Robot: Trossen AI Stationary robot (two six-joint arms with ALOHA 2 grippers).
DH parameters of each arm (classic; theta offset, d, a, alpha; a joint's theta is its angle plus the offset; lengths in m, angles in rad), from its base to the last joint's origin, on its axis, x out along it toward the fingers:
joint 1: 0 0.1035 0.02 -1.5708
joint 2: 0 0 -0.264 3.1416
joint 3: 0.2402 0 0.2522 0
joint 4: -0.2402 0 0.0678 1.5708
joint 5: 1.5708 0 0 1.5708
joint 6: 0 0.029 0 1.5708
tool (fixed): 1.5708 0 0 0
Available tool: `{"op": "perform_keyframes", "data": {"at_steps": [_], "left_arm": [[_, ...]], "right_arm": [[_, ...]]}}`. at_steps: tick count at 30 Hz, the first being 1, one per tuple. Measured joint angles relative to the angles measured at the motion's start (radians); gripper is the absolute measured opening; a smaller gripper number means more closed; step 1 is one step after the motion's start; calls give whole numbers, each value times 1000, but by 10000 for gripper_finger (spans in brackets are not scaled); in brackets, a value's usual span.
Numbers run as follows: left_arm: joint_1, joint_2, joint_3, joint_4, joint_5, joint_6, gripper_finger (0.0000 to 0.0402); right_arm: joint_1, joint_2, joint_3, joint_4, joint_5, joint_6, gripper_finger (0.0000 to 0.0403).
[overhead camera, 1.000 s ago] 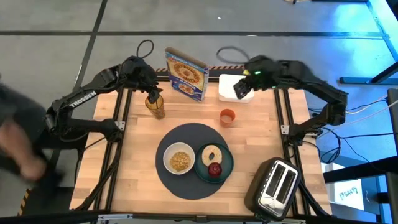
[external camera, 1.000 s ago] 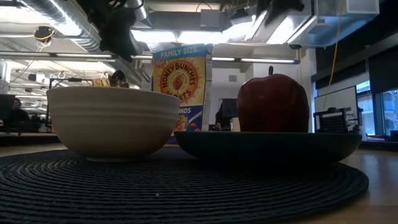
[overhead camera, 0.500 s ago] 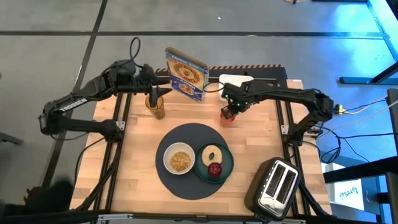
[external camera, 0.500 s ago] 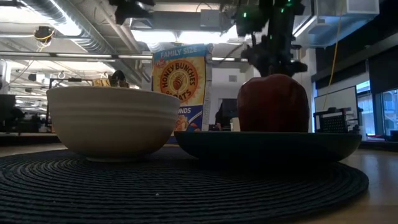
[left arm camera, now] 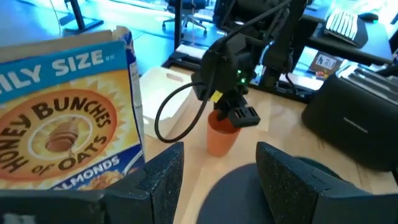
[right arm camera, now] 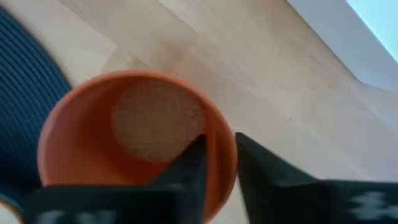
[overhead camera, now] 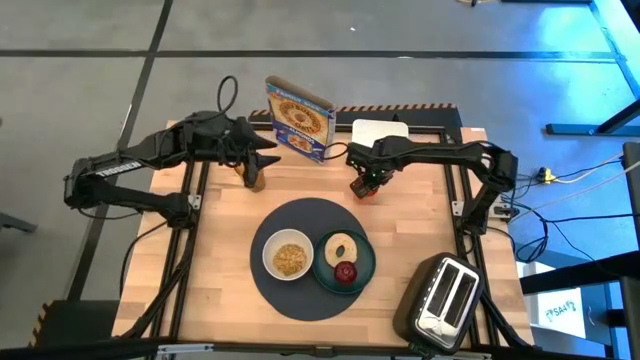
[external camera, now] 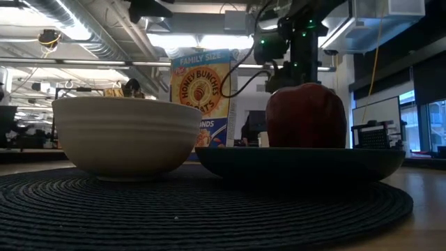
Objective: Arrange a breakfast setting
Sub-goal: Put the orange glass of milk on the table mat
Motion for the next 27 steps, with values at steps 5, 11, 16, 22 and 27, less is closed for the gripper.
{"op": "perform_keyframes", "data": {"at_steps": [5, 11, 16, 22, 27], "left_arm": [[-4, -65, 0, -68, -55, -12, 195], [-4, -126, 0, -180, -154, -53, 195], [-4, -135, 0, -259, -288, -53, 195], [-4, -132, 0, -265, -288, -51, 195], [-3, -132, 0, -267, -318, -50, 195]], "right_arm": [[1, 8, 10, -5, -8, -40, 12], [68, 1, 158, -60, -12, 4, 5], [178, 43, 263, 67, -32, 45, 3], [231, 180, 380, 64, -19, 66, 1], [230, 279, 436, 29, -27, 67, 1]]}}
